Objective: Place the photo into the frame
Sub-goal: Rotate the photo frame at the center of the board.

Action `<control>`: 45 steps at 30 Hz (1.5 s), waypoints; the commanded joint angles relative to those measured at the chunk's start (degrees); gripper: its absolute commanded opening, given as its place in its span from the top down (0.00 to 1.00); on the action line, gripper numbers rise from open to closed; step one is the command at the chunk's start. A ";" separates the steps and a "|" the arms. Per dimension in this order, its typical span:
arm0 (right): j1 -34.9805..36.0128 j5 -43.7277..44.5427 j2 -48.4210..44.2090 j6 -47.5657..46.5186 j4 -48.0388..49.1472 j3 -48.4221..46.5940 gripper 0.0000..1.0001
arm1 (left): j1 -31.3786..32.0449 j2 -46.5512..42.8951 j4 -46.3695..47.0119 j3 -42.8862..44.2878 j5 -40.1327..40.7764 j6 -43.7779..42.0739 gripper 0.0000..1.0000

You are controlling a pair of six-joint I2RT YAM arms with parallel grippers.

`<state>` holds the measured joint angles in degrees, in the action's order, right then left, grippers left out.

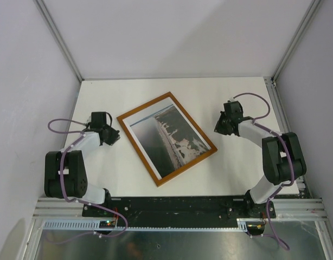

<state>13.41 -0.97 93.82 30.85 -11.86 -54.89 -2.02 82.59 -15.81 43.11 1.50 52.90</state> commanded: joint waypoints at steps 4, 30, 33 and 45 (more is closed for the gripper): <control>0.38 0.97 1.63 -2.24 -0.01 -1.53 1.00 | -0.23 3.25 4.09 -0.18 -3.41 2.97 1.00; 7.16 -1.70 -4.86 -0.49 1.77 10.36 1.00 | 3.50 14.96 5.47 7.35 -5.66 1.69 1.00; 8.57 -1.53 -6.39 0.33 1.56 11.31 1.00 | 3.73 17.38 5.39 10.11 -6.30 0.48 1.00; 15.92 0.07 -9.90 4.38 0.46 14.13 1.00 | 4.74 28.08 5.15 21.94 -10.74 -4.75 1.00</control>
<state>26.83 -1.39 86.17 32.53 -11.55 -41.25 1.32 107.55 -9.56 62.13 -6.70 51.48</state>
